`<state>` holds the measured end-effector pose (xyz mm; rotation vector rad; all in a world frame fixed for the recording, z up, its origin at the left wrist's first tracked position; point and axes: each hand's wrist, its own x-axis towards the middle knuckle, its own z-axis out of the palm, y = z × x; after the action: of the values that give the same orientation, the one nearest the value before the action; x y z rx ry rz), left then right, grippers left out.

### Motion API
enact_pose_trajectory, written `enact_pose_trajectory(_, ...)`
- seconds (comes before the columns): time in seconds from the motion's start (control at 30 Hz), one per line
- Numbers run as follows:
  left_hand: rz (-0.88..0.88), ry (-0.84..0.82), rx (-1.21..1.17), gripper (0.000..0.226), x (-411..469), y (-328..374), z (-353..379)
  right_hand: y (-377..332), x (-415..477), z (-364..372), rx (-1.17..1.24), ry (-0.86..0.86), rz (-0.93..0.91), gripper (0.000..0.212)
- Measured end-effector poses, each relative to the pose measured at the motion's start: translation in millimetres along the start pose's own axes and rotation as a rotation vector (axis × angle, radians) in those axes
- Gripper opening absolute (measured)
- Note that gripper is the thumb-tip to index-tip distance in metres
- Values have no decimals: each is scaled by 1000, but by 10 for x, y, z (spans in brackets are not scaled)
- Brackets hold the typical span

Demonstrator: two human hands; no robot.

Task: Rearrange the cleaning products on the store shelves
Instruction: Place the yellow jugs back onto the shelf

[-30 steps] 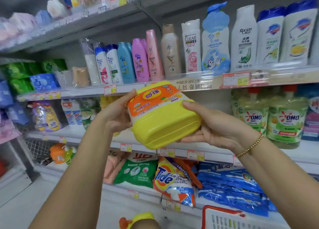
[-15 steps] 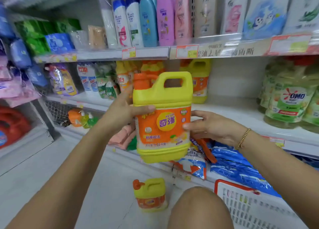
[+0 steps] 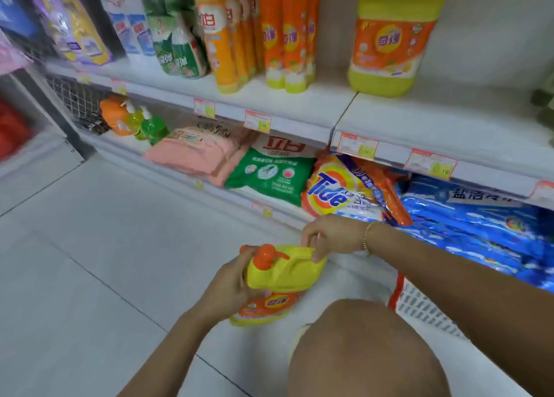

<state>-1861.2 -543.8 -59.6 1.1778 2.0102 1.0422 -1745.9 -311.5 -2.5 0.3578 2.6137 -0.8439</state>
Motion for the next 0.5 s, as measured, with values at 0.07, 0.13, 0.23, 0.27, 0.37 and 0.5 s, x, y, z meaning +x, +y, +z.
enact_pose_trajectory(0.07,-39,-26,22,73,-6,-261,115,77,156,235,-32,-65,-12,29)
enact_pose_trajectory(0.13,-73,-37,13,66,-12,-470,222,131,288,473,-104,-91,-45,31)
enact_pose_trajectory(0.23,-118,27,-60,59,-28,-674,357,173,439,746,-159,-103,-53,33)
enact_pose_trajectory(0.27,-128,58,-69,61,-25,-723,387,190,479,799,-155,-102,-51,33)
enact_pose_trajectory(0.37,-147,154,-77,69,15,-889,463,221,556,876,-160,-84,-40,32)
enact_pose_trajectory(0.5,-196,250,-114,68,14,-1008,517,196,607,963,-174,-21,-56,32)
